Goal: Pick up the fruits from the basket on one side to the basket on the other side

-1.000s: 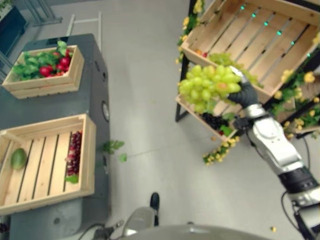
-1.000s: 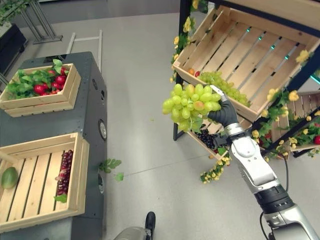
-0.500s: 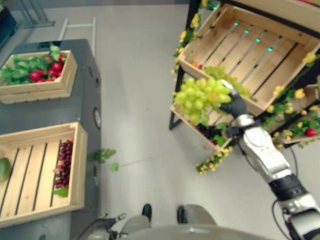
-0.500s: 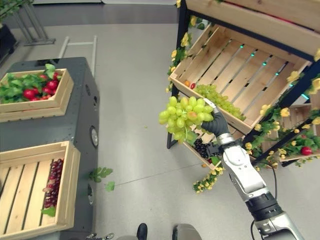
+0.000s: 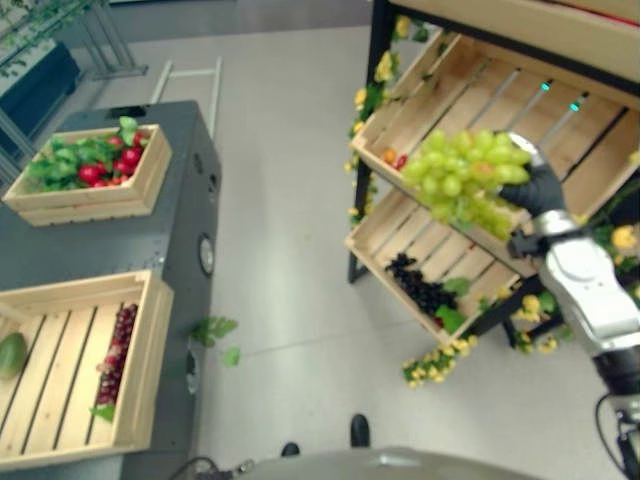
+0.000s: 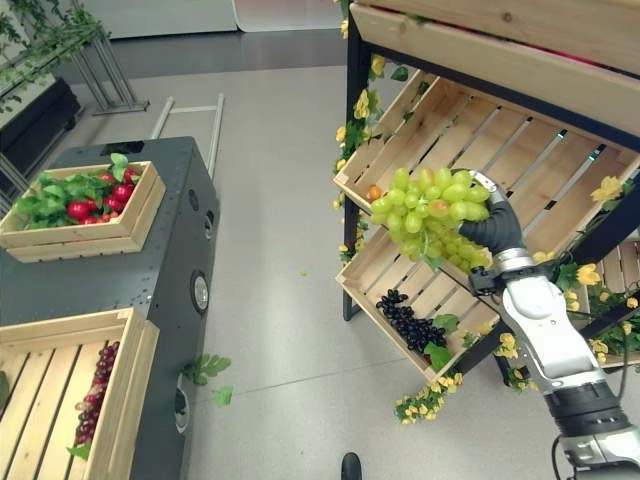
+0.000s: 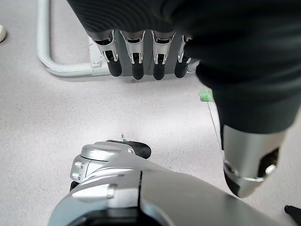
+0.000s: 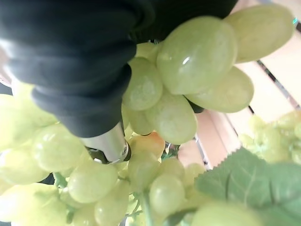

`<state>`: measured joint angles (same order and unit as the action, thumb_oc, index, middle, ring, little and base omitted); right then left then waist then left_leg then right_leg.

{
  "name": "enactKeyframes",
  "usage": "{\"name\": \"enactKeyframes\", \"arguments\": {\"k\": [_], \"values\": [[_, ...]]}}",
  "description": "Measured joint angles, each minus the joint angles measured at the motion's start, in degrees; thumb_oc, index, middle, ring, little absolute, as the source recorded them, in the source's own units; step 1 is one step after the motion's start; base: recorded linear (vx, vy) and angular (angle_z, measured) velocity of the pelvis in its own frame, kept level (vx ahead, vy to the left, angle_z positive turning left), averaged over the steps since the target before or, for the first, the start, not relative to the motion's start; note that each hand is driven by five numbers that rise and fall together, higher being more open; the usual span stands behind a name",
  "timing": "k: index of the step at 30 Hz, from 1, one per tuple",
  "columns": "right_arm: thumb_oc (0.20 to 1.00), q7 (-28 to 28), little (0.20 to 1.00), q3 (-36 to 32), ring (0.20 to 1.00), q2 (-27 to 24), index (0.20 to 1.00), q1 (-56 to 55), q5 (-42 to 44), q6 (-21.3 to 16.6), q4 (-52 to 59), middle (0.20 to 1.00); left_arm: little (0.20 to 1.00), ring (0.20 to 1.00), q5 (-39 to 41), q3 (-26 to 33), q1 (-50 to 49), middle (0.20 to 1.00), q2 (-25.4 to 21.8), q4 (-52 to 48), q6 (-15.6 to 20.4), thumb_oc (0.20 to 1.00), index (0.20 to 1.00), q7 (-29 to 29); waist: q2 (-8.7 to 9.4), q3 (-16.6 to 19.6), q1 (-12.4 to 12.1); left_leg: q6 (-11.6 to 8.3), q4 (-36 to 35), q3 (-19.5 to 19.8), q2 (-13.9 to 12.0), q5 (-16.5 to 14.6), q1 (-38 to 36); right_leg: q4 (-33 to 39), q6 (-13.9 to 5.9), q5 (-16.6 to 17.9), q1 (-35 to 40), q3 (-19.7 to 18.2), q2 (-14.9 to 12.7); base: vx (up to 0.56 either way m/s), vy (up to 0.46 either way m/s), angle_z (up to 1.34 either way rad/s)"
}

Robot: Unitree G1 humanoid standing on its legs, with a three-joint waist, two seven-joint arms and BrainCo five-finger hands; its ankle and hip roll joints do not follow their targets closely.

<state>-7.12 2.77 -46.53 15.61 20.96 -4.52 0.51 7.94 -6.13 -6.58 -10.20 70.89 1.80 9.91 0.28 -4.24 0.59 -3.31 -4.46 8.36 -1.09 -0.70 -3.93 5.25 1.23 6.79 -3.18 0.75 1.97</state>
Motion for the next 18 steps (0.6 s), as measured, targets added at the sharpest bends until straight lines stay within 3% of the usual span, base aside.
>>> {"name": "enactKeyframes", "arguments": {"k": [3, 18], "values": [[0.200, -0.44, 0.200, 0.08, 0.200, -0.15, 0.200, 0.22, 0.18, -0.02, -4.56, 0.200, 1.000, 1.000, -0.36, 0.00, 0.15, 1.000, -0.07, -0.05, 0.00, 1.000, 1.000, -0.27, 0.05, 0.05, -0.02, 0.21, -0.45, -0.02, 0.40, -0.06, -0.53, 0.02, -0.83, -0.64, 0.48, -0.04, -0.42, 0.02, -0.010, 0.07], [0.200, -2.60, 0.200, 0.27, 0.200, -3.62, 0.200, 3.81, 2.26, 0.52, -20.93, 0.200, 1.000, 1.000, -0.16, -2.08, -0.10, 1.000, -0.08, 0.11, -0.10, 1.000, 1.000, -0.33, -0.26, 0.89, -0.17, 0.93, -0.47, -0.22, 1.17, 0.08, 0.83, 0.03, -0.99, -0.58, -0.94, -0.25, -1.20, 0.00, -0.002, 0.00]]}}
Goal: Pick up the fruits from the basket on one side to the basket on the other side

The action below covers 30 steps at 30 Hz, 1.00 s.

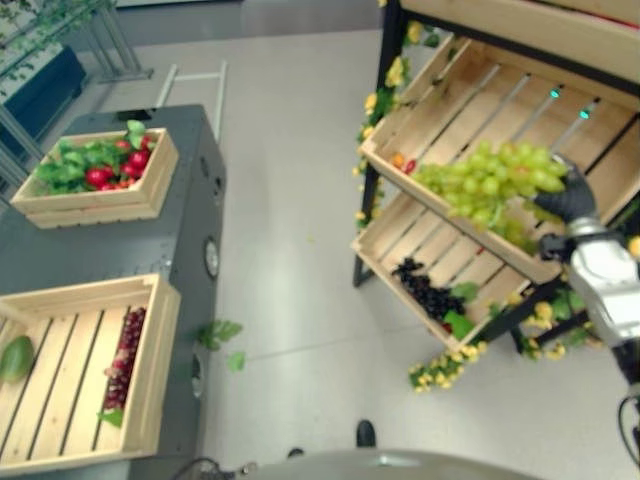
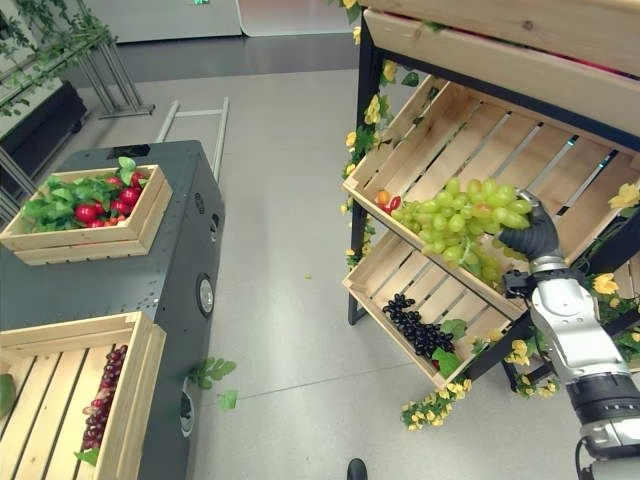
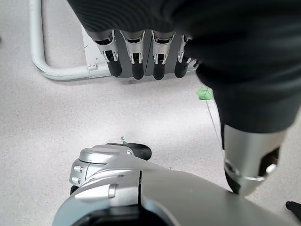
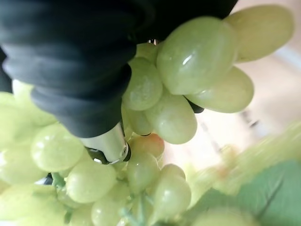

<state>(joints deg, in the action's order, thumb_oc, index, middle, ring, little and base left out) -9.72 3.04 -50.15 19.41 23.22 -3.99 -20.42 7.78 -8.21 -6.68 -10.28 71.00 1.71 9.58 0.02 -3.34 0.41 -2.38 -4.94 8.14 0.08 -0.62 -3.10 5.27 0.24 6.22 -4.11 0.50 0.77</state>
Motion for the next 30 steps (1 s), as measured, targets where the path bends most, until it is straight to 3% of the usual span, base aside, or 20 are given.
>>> {"name": "enactKeyframes", "arguments": {"k": [11, 12, 13, 14, 25, 30], "values": [[0.200, -1.69, 0.200, 10.08, 0.200, -0.28, 0.200, 18.18, -0.60, 1.68, -25.18, 0.200, 1.000, 1.000, 0.99, -4.22, 0.44, 1.000, -0.86, 0.16, 0.42, 1.000, 1.000, -0.16, -0.45, 0.34, -0.02, 0.63, -0.02, 0.06, 0.56, 0.09, 1.00, 0.27, -0.69, 0.46, -0.46, 0.23, -1.10, 0.00, 0.000, 0.01], [0.272, -1.67, 0.272, 10.62, 0.272, -0.27, 0.272, 18.90, -0.61, 1.72, -26.40, 0.272, 1.000, 1.000, 1.01, -4.23, 0.39, 1.000, -0.86, 0.19, 0.46, 1.000, 1.000, -0.20, -0.46, 0.35, -0.05, 0.82, -0.03, 0.13, 0.66, 0.02, 1.04, 0.26, -0.77, 0.51, -0.45, 0.24, -1.22, 0.00, 0.000, 0.00], [0.451, -1.69, 0.451, 10.87, 0.451, -0.29, 0.451, 19.60, -0.67, 1.88, -27.61, 0.451, 1.000, 1.000, 1.07, -4.22, 0.38, 1.000, -0.88, 0.16, 0.56, 1.000, 1.000, -0.36, -0.40, 0.41, -0.06, 0.97, -0.03, 0.19, 0.82, 0.05, 1.22, 0.24, -0.87, 0.58, -0.60, 0.23, -1.38, -0.01, 0.003, 0.07], [1.000, -1.71, 1.000, 10.87, 1.000, -0.48, 1.000, 19.84, -0.79, 1.95, -28.24, 1.000, 1.000, 1.000, 1.30, -4.22, 0.33, 1.000, -0.89, 0.18, 0.76, 1.000, 1.000, -0.51, -0.42, 0.58, -0.08, 1.14, -0.03, 0.21, 0.97, 0.19, 1.71, 0.23, -0.94, 0.63, -1.02, 0.24, -1.59, -0.01, -0.001, 0.04], [1.000, -1.35, 1.000, 13.90, 1.000, -1.58, 1.000, 22.58, -9.68, 3.18, -29.02, 1.000, 1.000, 1.000, 1.94, -4.36, 0.58, 1.000, -0.08, 1.45, 1.14, 1.000, 1.000, -0.57, -0.83, 0.89, 0.16, 1.55, 0.06, 0.28, 1.95, 0.92, 2.68, 0.28, -1.52, 1.03, -1.99, 0.64, -2.49, 0.00, -0.001, 0.00], [1.000, -0.66, 1.000, 13.45, 1.000, -4.41, 1.000, 18.34, -11.33, 3.11, -22.26, 1.000, 1.000, 1.000, 1.88, -4.26, 1.06, 1.000, 0.09, 1.88, 1.12, 1.000, 1.000, -0.59, -1.32, 0.57, 0.14, 1.81, 0.04, 0.28, 1.94, 1.10, 2.36, 0.30, -1.52, 1.03, -1.94, 0.74, -2.49, 0.00, 0.000, 0.00]]}}
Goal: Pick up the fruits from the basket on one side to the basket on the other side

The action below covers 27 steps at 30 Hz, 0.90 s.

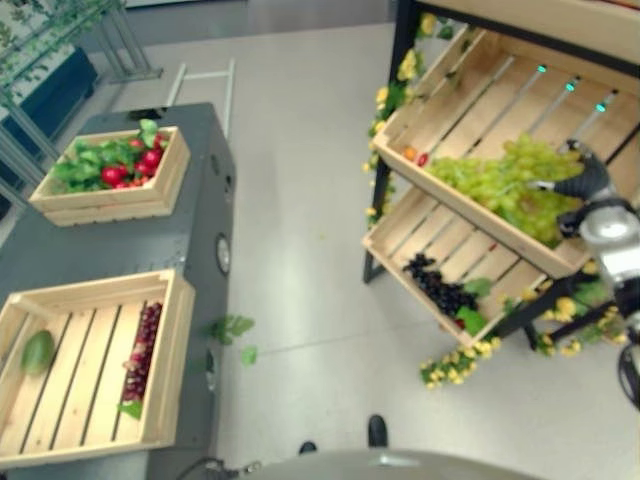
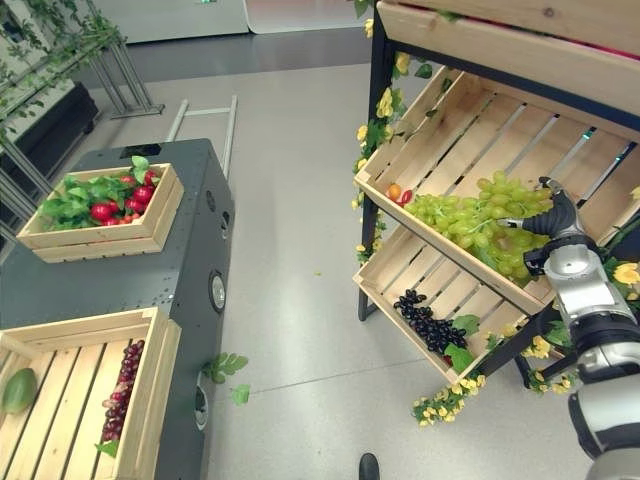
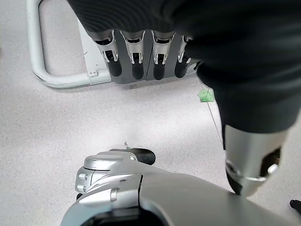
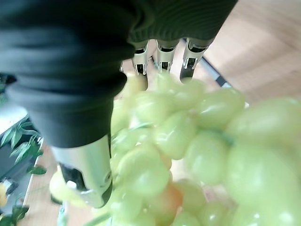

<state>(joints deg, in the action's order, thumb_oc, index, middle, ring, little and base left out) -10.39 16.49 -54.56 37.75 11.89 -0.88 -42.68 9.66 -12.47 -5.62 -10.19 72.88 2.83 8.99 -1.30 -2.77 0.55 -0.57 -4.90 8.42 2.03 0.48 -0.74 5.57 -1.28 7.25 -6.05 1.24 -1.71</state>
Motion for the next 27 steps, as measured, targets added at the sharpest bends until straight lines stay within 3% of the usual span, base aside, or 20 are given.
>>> {"name": "enactKeyframes", "arguments": {"k": [13, 17, 27], "values": [[1.000, -0.31, 1.000, -10.23, 1.000, -0.23, 1.000, -13.24, -3.48, -0.67, 17.05, 1.000, 1.000, 1.000, -2.19, 3.00, 0.27, 1.000, 0.24, 0.03, -0.29, 1.000, 1.000, 0.05, 0.12, -0.97, -0.02, -0.44, -0.04, -0.34, -0.79, -0.36, -1.75, -0.02, 0.48, -0.56, 1.60, -0.36, 0.82, -0.01, 0.007, 0.00], [1.000, -0.36, 1.000, -14.74, 1.000, 2.97, 1.000, -19.72, -3.39, -1.28, 24.84, 1.000, 1.000, 1.000, -2.24, 4.83, 0.14, 1.000, 0.35, 0.01, -0.44, 1.000, 1.000, 0.06, 0.58, -1.16, 0.02, -0.44, -0.07, -0.43, -0.82, -0.46, -2.00, -0.01, 0.47, -0.57, 1.77, -0.60, 0.88, -0.01, 0.019, -0.03], [1.000, 1.38, 1.000, -15.85, 1.000, 12.23, 1.000, -27.24, -3.20, -3.59, 34.87, 1.000, 1.000, 1.000, -4.43, 6.71, 0.00, 1.000, -0.18, 0.09, -0.87, 1.000, 1.000, 0.13, 2.17, -0.95, 0.00, -0.48, -0.09, -0.54, -0.79, -0.59, -2.58, -0.03, 0.46, -0.56, 2.07, -1.08, 0.98, -0.01, 0.004, -0.03]]}}
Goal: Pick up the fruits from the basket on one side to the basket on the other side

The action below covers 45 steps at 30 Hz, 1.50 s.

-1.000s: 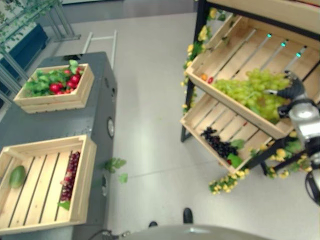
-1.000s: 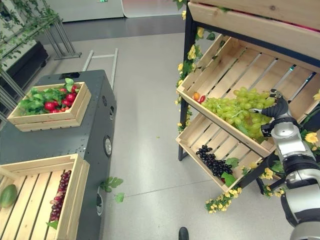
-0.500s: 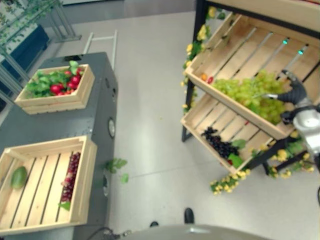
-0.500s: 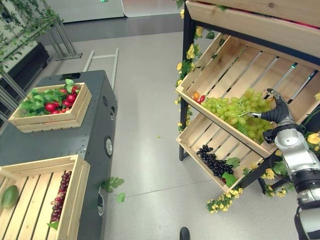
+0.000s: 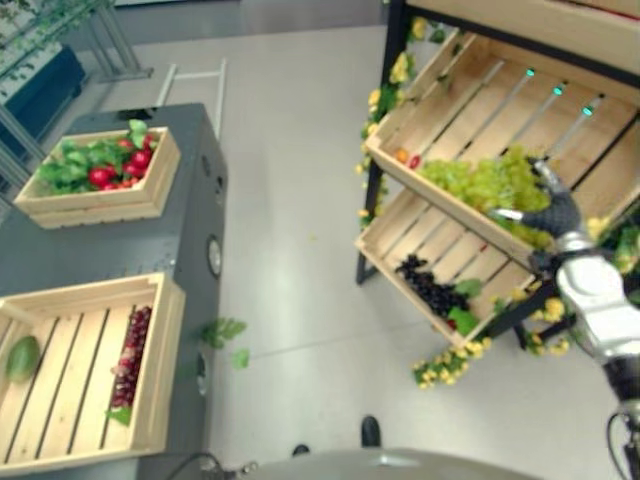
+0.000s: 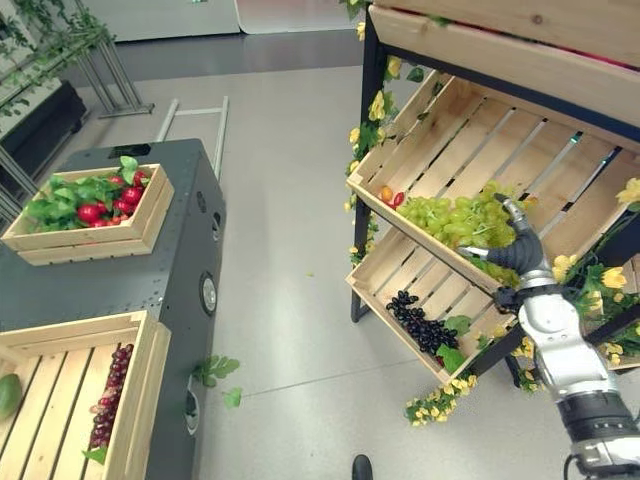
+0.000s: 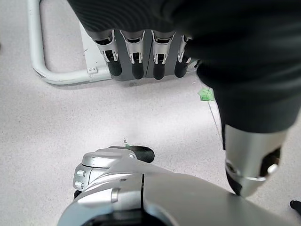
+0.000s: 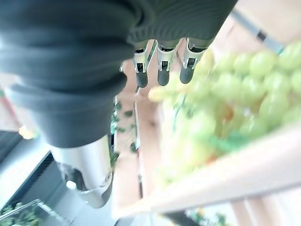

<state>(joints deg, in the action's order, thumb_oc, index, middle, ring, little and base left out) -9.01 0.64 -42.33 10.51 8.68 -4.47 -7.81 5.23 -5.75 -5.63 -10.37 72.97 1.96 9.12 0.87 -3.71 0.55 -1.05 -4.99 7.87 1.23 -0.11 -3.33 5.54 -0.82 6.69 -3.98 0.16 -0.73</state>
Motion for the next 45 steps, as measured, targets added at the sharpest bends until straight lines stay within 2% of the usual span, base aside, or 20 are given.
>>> {"name": "enactKeyframes", "arguments": {"k": [2, 10, 26, 29, 30, 31, 32, 33, 35, 37, 40, 41, 42, 43, 45], "values": [[1.000, 0.59, 1.000, -0.06, 1.000, 3.14, 1.000, -1.49, 0.52, -0.25, 2.13, 1.000, 1.000, 1.000, -0.01, 0.31, -0.12, 1.000, -0.20, 0.04, -0.02, 1.000, 1.000, 0.00, 0.47, 0.31, -0.04, 0.01, 0.00, -0.03, 0.05, 0.00, -0.02, -0.02, 0.00, 0.01, -0.01, -0.08, 0.03, 0.00, 0.000, 0.00], [1.000, 3.18, 1.000, 0.57, 1.000, 9.34, 1.000, -6.62, 1.04, -1.59, 5.61, 1.000, 1.000, 1.000, -0.17, 0.32, -0.36, 1.000, -0.78, 0.16, -0.02, 1.000, 1.000, 0.01, 1.70, 1.43, -0.09, 0.06, -0.01, -0.05, 0.21, -0.01, -0.20, -0.02, -0.04, 0.03, 0.19, -0.16, -0.15, 0.00, 0.000, 0.00], [1.000, 6.86, 1.000, 6.18, 1.000, 14.65, 1.000, -14.95, 1.04, -2.80, 7.46, 1.000, 1.000, 1.000, -2.21, 1.27, -0.30, 1.000, -0.81, 0.67, 0.10, 1.000, 1.000, 0.01, 1.77, 2.70, -0.02, 0.10, -0.17, 0.83, 0.30, -0.15, 0.06, -0.33, -0.05, -0.07, 0.79, 0.10, -0.22, 0.00, -0.003, 0.04], [1.000, 6.71, 1.000, 6.24, 1.000, 14.65, 1.000, -19.09, 0.90, -3.34, 6.01, 1.000, 1.000, 1.000, -2.21, 0.55, 2.13, 1.000, -0.87, 1.66, 0.30, 1.000, 1.000, 0.00, 0.90, 2.53, 1.98, 0.65, 0.18, 7.63, 0.32, 0.56, 1.56, -4.34, 0.07, -4.34, 1.18, -8.54, 3.04, -0.06, -0.046, 1.12], [1.000, 6.65, 1.000, 6.31, 1.000, 14.62, 1.000, -19.94, 0.76, -3.59, 3.86, 1.000, 1.000, 1.000, -2.19, -0.31, 3.80, 1.000, -0.94, 1.94, 0.70, 1.000, 1.000, -0.02, 0.89, 2.78, 2.74, 0.14, 0.75, 11.22, 0.41, 0.65, 2.67, -6.96, 0.59, -6.73, 1.00, -13.59, 5.07, -0.03, -0.141, 1.23], [1.000, 6.64, 1.000, 6.32, 1.000, 14.67, 1.000, -20.00, 0.67, -3.60, 2.74, 1.000, 1.000, 1.000, -2.15, -0.29, 3.97, 1.000, -0.95, 2.15, 0.95, 1.000, 1.000, -0.01, 0.45, 2.80, 3.07, 0.04, 0.84, 12.79, 0.52, 0.88, 3.21, -7.73, 1.41, -7.28, 0.72, -13.74, 5.55, -0.03, -0.212, 1.25], [1.000, 6.57, 1.000, 6.32, 1.000, 14.65, 1.000, -19.78, -0.04, -3.61, 0.93, 1.000, 1.000, 1.000, -2.05, -0.28, 4.81, 1.000, -0.85, 2.15, 1.30, 1.000, 1.000, -0.08, 0.50, 2.94, 3.23, -0.62, 0.83, 14.44, 0.50, 1.29, 3.61, -7.98, 2.22, -7.81, 0.49, -13.21, 5.62, -0.01, -0.121, 0.76], [1.000, 6.58, 1.000, 6.33, 1.000, 14.66, 1.000, -19.85, -0.31, -3.58, 0.23, 1.000, 1.000, 1.000, -1.99, -0.29, 5.09, 1.000, -0.70, 2.13, 1.34, 1.000, 1.000, -0.13, 0.32, 3.27, 3.20, -0.77, 0.91, 14.45, 0.63, 1.31, 3.76, -7.63, 2.41, -7.79, 0.35, -12.55, 5.39, -0.01, -0.149, 0.62], [1.000, 6.73, 1.000, 6.67, 1.000, 14.74, 1.000, -19.32, -0.49, -3.67, -1.76, 1.000, 1.000, 1.000, -0.94, -0.29, 4.48, 1.000, -0.10, 1.99, 1.49, 1.000, 1.000, -0.42, -0.90, 3.30, 2.54, -1.67, 2.22, 14.47, 0.32, 1.22, 5.41, -7.27, 2.66, -7.64, 0.49, -11.17, 5.96, -0.03, -0.180, 0.41], [1.000, 6.82, 1.000, 7.32, 1.000, 14.76, 1.000, -19.34, -0.98, -3.51, -5.74, 1.000, 1.000, 1.000, 0.34, -0.42, 4.05, 1.000, 0.54, 1.97, 1.57, 1.000, 1.000, -0.76, -1.95, 3.44, 2.97, -2.59, 3.16, 14.35, 0.13, 1.79, 6.01, -5.48, 3.14, -7.46, 1.72, -8.80, 5.95, -0.03, -0.166, 0.62], [1.000, 6.78, 1.000, 7.87, 1.000, 15.17, 1.000, -19.63, -1.36, -3.51, -8.42, 1.000, 1.000, 1.000, 0.52, -1.90, 4.32, 1.000, 0.31, 1.72, 1.94, 1.000, 1.000, -0.91, -1.92, 2.95, 2.71, -3.15, 4.30, 14.39, 0.34, 1.78, 6.21, -3.54, 3.93, -7.06, 3.96, -6.46, 5.79, -0.08, -0.193, 0.62], [1.000, 6.62, 1.000, 7.97, 1.000, 15.45, 1.000, -19.82, -1.36, -3.46, -8.69, 1.000, 1.000, 1.000, 0.53, -2.25, 4.63, 1.000, -0.09, 1.64, 1.98, 1.000, 1.000, -0.92, -1.31, 2.53, 3.41, -3.41, 4.71, 14.45, 0.63, 1.93, 6.23, -3.14, 4.52, -7.03, 4.38, -5.82, 5.65, -0.13, -0.212, 0.59], [1.000, 6.61, 1.000, 8.70, 1.000, 16.00, 1.000, -19.46, -1.46, -4.08, -10.80, 1.000, 1.000, 1.000, 0.56, -2.27, 4.16, 1.000, -0.07, 1.91, 2.44, 1.000, 1.000, -1.02, -1.30, 2.13, 2.64, -3.84, 5.36, 14.34, 0.30, 2.29, 7.51, -3.02, 4.95, -6.94, 4.94, -5.10, 6.77, -0.17, -0.271, 0.59], [1.000, 6.40, 1.000, 8.75, 1.000, 16.51, 1.000, -19.31, -1.46, -3.86, -11.91, 1.000, 1.000, 1.000, 0.54, -2.29, 4.98, 1.000, -0.04, 1.31, 2.59, 1.000, 1.000, -1.05, -0.86, 1.86, 2.90, -4.27, 5.91, 14.48, 0.65, 2.33, 7.72, -2.97, 5.25, -7.07, 4.29, -4.34, 6.26, -0.14, -0.164, 0.76], [1.000, 6.08, 1.000, 9.36, 1.000, 16.91, 1.000, -20.05, -2.61, -3.93, -13.71, 1.000, 1.000, 1.000, 0.68, -2.28, 5.67, 1.000, -0.43, 0.77, 2.92, 1.000, 1.000, -1.29, -1.24, 0.16, 2.76, -5.32, 5.69, 14.43, 0.04, 3.24, 9.20, -2.51, 6.58, -6.48, 4.61, -2.57, 7.59, -0.17, -0.095, 0.74]]}}
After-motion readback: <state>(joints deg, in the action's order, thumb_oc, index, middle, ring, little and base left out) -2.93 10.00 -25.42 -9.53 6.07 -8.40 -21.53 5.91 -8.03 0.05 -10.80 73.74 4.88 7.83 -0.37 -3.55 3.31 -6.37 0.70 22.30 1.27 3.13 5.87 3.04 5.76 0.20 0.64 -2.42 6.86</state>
